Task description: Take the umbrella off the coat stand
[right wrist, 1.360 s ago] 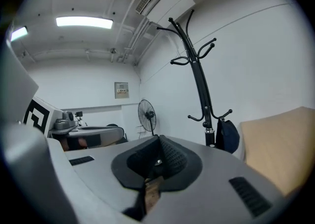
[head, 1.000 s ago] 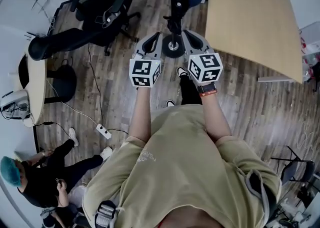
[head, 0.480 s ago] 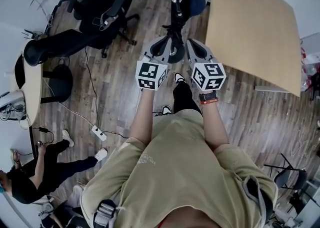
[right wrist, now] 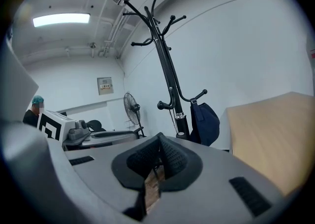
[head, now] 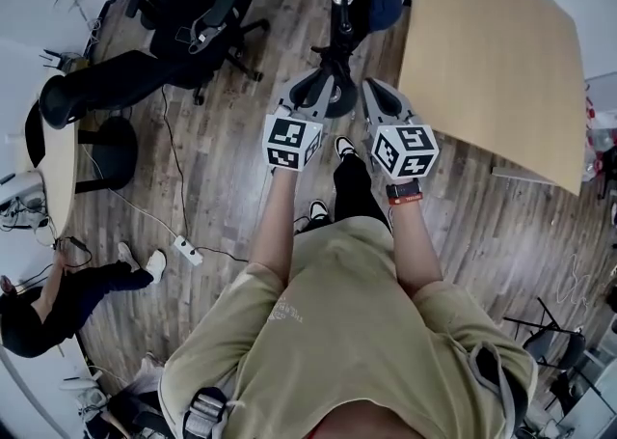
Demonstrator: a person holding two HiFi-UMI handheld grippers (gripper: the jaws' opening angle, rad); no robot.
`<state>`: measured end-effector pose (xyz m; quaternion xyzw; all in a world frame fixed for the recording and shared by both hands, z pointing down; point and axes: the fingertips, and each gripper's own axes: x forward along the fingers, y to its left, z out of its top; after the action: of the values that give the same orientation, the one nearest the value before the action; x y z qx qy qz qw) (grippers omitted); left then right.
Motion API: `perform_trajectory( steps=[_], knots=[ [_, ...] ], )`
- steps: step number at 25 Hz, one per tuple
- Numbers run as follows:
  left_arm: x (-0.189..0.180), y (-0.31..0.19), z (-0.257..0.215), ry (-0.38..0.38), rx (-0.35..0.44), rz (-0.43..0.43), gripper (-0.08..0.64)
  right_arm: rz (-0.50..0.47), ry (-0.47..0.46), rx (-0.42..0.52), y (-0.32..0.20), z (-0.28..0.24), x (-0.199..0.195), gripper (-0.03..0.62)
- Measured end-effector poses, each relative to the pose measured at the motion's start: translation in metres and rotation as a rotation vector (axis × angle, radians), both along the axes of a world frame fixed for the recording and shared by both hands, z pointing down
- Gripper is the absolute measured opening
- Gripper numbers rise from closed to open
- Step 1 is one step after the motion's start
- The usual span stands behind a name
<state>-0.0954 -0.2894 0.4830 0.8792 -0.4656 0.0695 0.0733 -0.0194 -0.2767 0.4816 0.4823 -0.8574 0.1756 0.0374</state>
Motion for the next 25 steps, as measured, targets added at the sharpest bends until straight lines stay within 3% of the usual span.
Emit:
perform_trajectory(
  steps=[15,20,25],
  knots=[
    [0.003,-0.053,0.053,-0.036,-0.064,0.044,0.192,-0.017,-0.011,-0.073,-0.034,0.039,0.019,0.018],
    [0.005,-0.067,0.067,-0.018,-0.059,0.105,0.241,-0.034,-0.018,-0.084,-0.040,0.048,0.016,0.018],
    [0.008,-0.083,0.089,-0.052,-0.060,0.172,0.275,-0.047,0.001,-0.077,-0.048,0.058,0.011,0.018]
  ],
)
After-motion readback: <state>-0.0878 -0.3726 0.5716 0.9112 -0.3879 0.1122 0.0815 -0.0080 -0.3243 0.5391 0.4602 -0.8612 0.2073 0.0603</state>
